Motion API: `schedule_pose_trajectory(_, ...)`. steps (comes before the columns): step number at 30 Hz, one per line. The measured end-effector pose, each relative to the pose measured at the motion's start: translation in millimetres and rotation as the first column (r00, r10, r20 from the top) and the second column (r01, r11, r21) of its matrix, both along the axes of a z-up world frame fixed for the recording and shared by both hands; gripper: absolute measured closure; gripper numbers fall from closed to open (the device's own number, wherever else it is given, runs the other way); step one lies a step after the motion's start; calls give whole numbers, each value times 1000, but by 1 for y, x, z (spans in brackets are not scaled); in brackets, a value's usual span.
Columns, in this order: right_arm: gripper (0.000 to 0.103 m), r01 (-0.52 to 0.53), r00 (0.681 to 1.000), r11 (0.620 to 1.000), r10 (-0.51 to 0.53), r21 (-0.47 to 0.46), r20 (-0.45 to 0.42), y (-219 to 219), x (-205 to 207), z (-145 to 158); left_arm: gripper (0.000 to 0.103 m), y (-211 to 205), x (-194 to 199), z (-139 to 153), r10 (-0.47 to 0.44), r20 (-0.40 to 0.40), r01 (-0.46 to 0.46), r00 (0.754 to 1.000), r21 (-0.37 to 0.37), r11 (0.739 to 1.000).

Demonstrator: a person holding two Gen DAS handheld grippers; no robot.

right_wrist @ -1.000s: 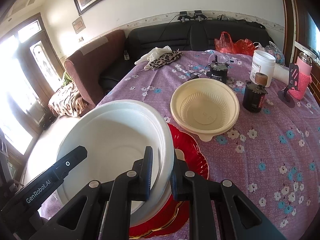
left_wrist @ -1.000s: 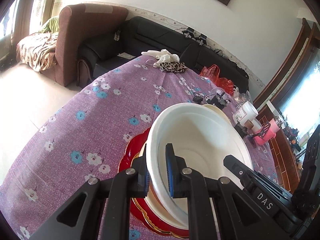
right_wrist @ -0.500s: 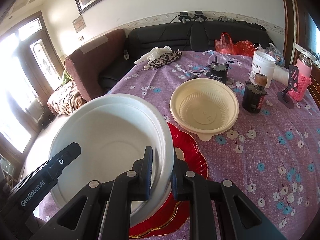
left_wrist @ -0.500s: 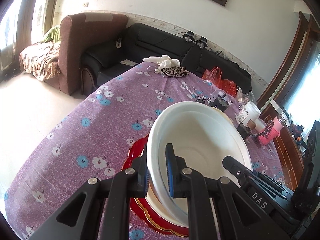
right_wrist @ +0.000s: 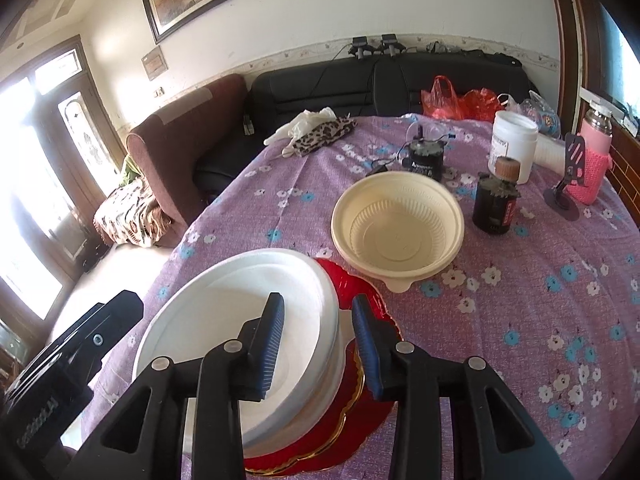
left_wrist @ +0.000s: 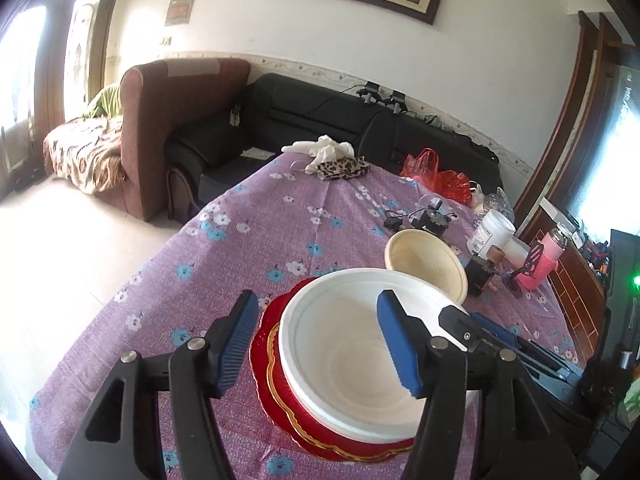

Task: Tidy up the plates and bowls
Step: 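Lower the white bowl into the beige bowl and open both grippers, then grasp the rim of the second beige bowl with the right gripper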

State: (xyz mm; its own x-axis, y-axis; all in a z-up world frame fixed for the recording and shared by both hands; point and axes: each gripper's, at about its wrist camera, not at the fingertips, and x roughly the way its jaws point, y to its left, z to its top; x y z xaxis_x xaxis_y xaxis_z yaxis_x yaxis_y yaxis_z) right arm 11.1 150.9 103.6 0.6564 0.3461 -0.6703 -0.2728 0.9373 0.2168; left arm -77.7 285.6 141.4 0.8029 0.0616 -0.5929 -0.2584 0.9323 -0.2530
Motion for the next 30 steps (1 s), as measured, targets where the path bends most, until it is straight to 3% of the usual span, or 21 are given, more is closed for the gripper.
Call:
schedule_pose_trajectory(9,64,19,998,1000,-21,19,56,-26,-24,20,28,-24,-20,19,-40,28,38,999,65,997)
schedule_pose_trajectory(15,53,57,995,997,-61,58,80,-57,-42,27,21,-48,-35,27,-62,42,57,997,111,992)
schedule_pose_trajectory(22,52,114,990,989,-121,95,72,-100,-55,24,17,-78,-46,31,-107,34,101,994,154,983)
schedule_pose_trajectory(30,48,211,976,972,-215,102,22,-162,-56,8,16,-113,-56,18,-206,44,198,977,141,970)
